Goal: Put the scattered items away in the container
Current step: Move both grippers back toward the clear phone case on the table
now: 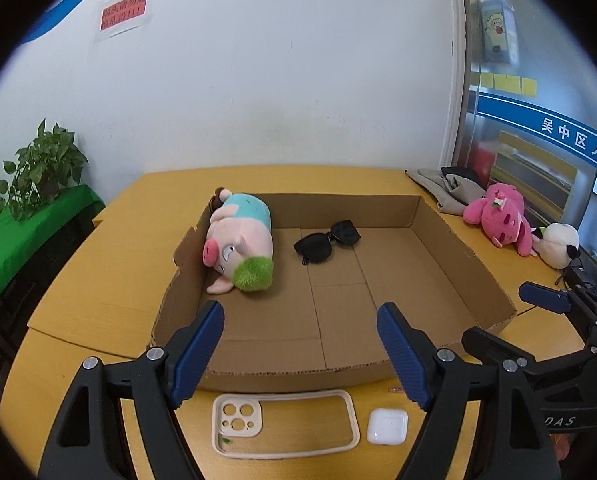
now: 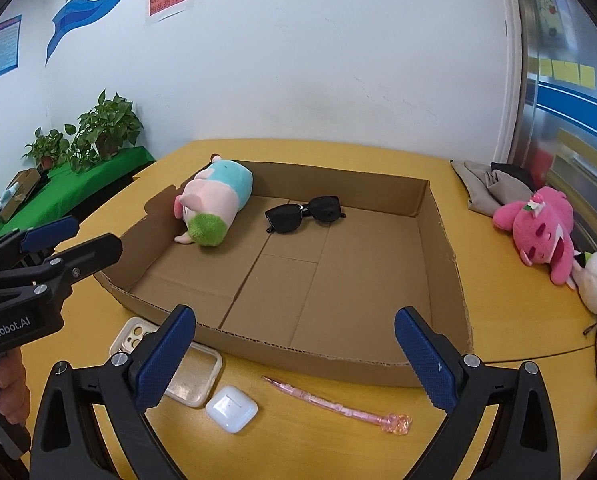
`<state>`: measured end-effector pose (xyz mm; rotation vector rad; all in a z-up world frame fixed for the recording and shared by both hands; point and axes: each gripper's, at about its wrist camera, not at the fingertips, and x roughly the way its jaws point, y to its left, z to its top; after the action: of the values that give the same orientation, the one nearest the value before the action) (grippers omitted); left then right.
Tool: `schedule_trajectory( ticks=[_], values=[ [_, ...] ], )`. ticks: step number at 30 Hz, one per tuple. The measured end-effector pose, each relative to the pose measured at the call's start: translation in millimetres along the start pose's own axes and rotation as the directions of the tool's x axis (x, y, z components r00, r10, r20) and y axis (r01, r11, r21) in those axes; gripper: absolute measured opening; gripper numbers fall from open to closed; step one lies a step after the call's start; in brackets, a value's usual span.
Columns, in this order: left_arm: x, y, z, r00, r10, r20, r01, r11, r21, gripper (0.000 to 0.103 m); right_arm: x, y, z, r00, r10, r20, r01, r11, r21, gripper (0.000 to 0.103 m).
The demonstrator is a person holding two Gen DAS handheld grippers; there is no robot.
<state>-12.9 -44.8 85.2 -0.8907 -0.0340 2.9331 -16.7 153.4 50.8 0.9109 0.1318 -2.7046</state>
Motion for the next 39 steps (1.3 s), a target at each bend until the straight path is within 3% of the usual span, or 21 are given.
schedule_trajectory(
  ticks=[27,39],
  values=[
    [12,11,-25,0.998,-0.025,-0.065,0.025,1.0,-0.013,0.079,14,9,-18,0.999,0.014,-0.046,-0.013,1.0,0.016,0.102],
    [39,52,-64,0.981,0.007,-0.196,-0.019,0.998,-0.059,0.079,48,34,-39,0.986,0.095,-0.139,-0.093,0.995,0.018,0.102]
  ],
)
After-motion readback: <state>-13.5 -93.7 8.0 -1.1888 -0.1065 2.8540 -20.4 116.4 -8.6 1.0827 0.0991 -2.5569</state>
